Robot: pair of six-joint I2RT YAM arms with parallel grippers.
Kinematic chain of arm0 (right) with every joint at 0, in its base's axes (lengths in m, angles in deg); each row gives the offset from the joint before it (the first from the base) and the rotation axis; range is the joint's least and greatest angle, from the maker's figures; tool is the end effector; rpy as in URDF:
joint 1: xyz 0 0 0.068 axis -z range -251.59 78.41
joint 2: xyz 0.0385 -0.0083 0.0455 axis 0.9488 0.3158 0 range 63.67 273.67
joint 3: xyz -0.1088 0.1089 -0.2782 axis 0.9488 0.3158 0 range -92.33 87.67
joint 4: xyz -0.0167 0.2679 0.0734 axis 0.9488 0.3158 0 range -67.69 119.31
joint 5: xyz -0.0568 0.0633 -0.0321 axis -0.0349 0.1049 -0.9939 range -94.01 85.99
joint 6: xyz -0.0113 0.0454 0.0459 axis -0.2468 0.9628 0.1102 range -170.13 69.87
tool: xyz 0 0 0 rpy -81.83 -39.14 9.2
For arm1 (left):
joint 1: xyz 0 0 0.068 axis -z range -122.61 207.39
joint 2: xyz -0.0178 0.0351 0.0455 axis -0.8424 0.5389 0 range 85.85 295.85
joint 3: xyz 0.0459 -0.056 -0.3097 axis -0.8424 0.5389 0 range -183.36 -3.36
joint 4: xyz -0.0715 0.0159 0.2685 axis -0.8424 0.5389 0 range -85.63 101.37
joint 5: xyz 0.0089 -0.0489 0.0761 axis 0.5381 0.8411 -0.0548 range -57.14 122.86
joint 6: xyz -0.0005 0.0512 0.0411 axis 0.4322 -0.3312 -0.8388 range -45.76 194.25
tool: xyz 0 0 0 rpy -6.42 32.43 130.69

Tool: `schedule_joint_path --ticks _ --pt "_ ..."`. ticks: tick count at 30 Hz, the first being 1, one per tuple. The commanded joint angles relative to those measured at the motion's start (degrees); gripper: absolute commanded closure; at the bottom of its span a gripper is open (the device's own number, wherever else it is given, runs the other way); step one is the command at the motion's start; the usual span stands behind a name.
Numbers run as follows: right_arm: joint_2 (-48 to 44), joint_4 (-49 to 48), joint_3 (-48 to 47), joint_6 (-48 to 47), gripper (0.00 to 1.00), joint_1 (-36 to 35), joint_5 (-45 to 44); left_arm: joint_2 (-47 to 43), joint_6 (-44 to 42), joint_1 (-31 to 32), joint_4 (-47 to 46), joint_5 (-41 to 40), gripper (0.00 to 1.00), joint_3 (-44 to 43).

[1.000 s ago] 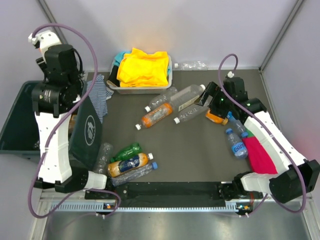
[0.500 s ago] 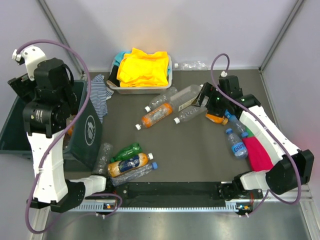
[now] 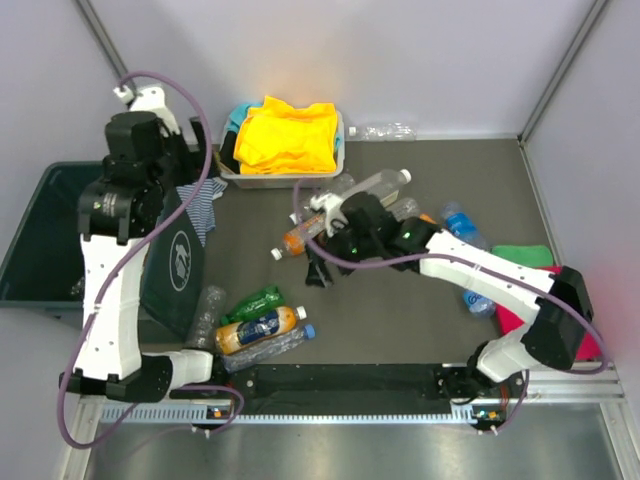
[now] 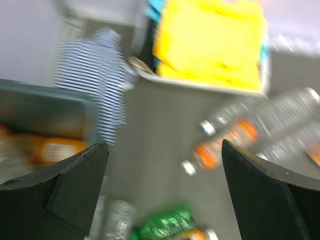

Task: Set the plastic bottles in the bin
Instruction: Pick up the plastic bottle from the corner of the board.

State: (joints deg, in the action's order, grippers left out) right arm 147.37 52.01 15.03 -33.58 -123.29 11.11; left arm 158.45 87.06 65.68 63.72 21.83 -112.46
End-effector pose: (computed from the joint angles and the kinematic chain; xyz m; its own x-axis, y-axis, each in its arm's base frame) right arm 0.2060 0.2824 0.3498 -0.6385 -0.3648 -0.6777 -0.7284 0.5709 0.3790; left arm 0.2168 -0.0216 0.5660 -0.3675 -0.1666 -0.9150 -0.1174 0.9843 -0.1320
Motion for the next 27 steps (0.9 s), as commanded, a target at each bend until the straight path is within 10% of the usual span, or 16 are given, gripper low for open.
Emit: schedule_joint_path --ticks 1,27 --pt "2.6 -6.22 0.84 -9.87 0.02 -7.16 1.41 -1.23 4.49 0.75 -7.49 20.48 0.01 7.66" --pt "30.2 -18.1 -7.6 -19.46 0.01 -18.7 -7.73 -5.36 8.19 2.25 -1.87 25.61 0.01 14.53"
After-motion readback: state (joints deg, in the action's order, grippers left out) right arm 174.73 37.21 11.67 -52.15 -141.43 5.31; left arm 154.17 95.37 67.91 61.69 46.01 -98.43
